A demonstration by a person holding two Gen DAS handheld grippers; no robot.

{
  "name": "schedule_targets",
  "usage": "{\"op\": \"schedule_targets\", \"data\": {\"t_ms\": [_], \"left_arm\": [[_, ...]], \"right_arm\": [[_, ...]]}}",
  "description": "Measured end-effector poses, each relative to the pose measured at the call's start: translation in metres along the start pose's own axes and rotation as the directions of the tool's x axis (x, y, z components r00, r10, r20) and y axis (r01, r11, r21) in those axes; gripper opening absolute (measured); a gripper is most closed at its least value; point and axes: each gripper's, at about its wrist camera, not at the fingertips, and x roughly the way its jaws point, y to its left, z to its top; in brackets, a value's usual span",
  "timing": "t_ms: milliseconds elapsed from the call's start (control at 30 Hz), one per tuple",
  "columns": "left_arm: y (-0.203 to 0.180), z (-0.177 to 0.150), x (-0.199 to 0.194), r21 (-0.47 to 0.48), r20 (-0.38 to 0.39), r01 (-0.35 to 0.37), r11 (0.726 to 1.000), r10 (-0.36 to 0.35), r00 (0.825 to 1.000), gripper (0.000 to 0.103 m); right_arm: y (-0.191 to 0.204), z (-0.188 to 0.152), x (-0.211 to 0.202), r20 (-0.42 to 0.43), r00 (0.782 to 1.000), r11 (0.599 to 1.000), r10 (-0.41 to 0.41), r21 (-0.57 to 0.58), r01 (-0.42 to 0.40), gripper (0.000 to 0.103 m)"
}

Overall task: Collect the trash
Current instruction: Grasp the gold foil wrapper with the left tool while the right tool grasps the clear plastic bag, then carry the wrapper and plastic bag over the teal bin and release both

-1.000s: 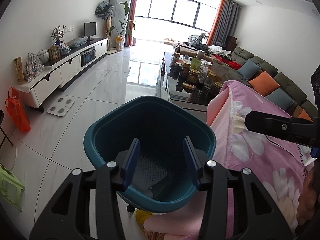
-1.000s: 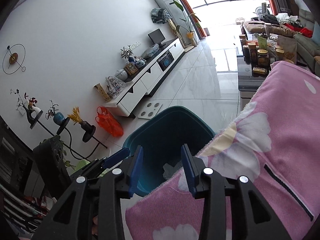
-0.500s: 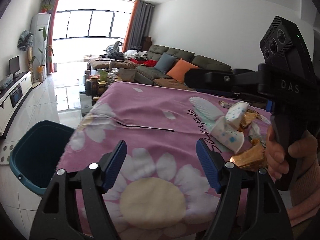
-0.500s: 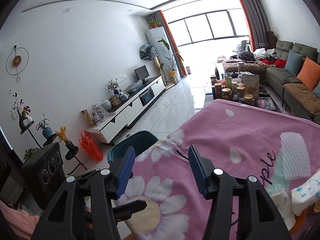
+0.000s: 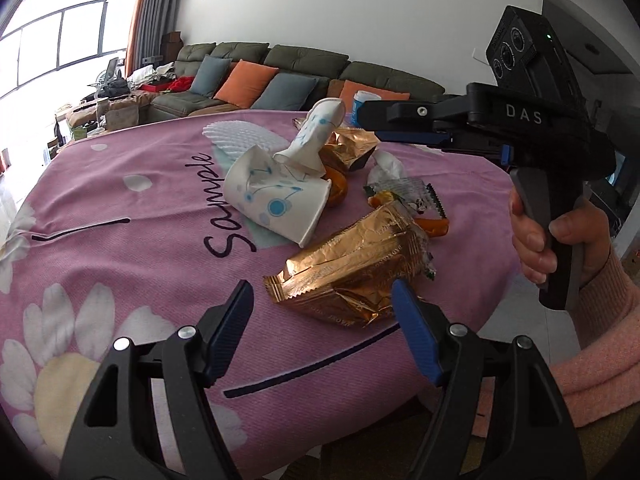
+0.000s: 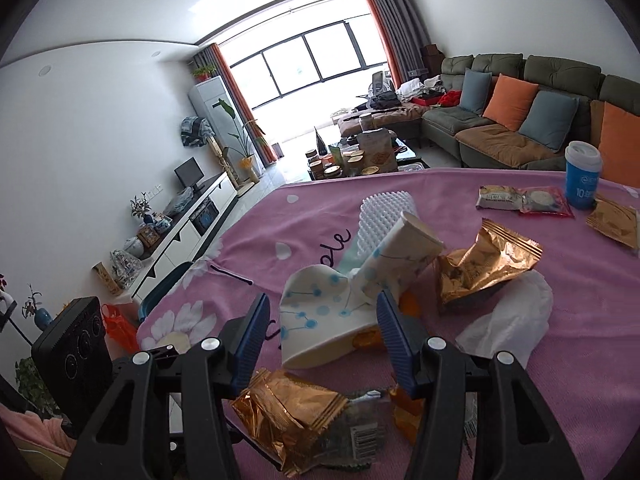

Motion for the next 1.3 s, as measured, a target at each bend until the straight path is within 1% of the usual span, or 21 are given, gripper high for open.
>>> {"op": "schedule_targets", "data": {"t_ms": [33,67,133,167,267,367,433,500,600,700,733,800,900,1100,1300], "left_arm": [[-0.001,0.0,0.004,-0.001,-0.014,-0.003,1.0,0.003,1.0,0.068],[0.001,-0.002,0.004,-0.008,-0.028,-0.003,1.0,0.003,1.0,0.064],[0.005,-0.003,0.011,-0.033,-0.057,0.006,0.999,-0.008,0.998,0.054],[0.009,-0.001,0.013,-0.046,-0.063,0.008,0.999,-0.011,0.998,0.052],[0.017,0.0,0.011,-0.08,-0.057,0.022,0.997,-0.027,0.998,0.045],[0.025,-0.002,0.008,-0.12,-0.052,0.032,0.992,-0.039,0.998,0.041],[0.028,-0.003,0.006,-0.124,-0.047,0.026,0.992,-0.032,0.998,0.04],[0.029,-0.004,0.004,-0.119,-0.043,0.009,0.993,-0.014,0.999,0.039],[0.03,-0.006,-0.006,-0.126,-0.039,-0.017,0.992,0.012,0.999,0.039],[0.039,-0.007,-0.014,-0.149,-0.029,-0.04,0.988,0.036,0.999,0.039],[0.042,-0.007,-0.017,-0.158,-0.025,-0.05,0.986,0.046,0.999,0.039],[0.047,-0.008,-0.024,-0.17,-0.013,-0.069,0.983,0.068,0.998,0.039],[0.056,-0.009,-0.036,-0.179,0.0,-0.107,0.978,0.108,0.994,0.039],[0.071,-0.01,-0.056,-0.21,0.021,-0.155,0.965,0.163,0.986,0.039],[0.083,-0.015,-0.073,-0.246,0.04,-0.189,0.951,0.204,0.978,0.039]], "right_arm": [[-0.003,-0.005,-0.001,-0.007,1.0,1.0,0.003,-0.001,-0.003,0.053],[-0.005,-0.009,-0.003,-0.014,1.0,1.0,0.001,-0.002,-0.001,0.053],[-0.006,-0.016,-0.003,-0.029,1.0,1.0,0.003,-0.002,-0.003,0.053],[-0.009,-0.021,-0.005,-0.036,0.999,1.0,0.004,0.002,-0.004,0.053],[-0.014,-0.034,-0.007,-0.054,0.998,1.0,0.011,0.019,-0.01,0.053],[-0.019,-0.042,-0.011,-0.068,0.997,0.999,0.023,0.035,-0.02,0.053],[-0.019,-0.047,-0.011,-0.081,0.996,0.999,0.027,0.036,-0.024,0.052],[-0.017,-0.052,-0.01,-0.101,0.994,0.999,0.032,0.031,-0.029,0.047],[-0.011,-0.06,-0.011,-0.124,0.992,1.0,0.017,0.004,-0.016,0.046],[-0.01,-0.064,-0.009,-0.141,0.99,1.0,0.005,0.003,-0.004,0.045],[-0.01,-0.065,-0.007,-0.145,0.989,1.0,0.005,0.007,-0.004,0.043],[-0.011,-0.066,-0.005,-0.155,0.988,1.0,0.005,0.013,-0.003,0.03],[-0.01,-0.068,0.0,-0.169,0.986,1.0,0.007,0.007,-0.006,0.025],[-0.002,-0.063,-0.003,-0.145,0.989,1.0,0.029,-0.003,-0.03,0.024],[0.015,-0.053,-0.009,-0.123,0.99,0.996,0.069,-0.05,-0.075,0.024]]}}
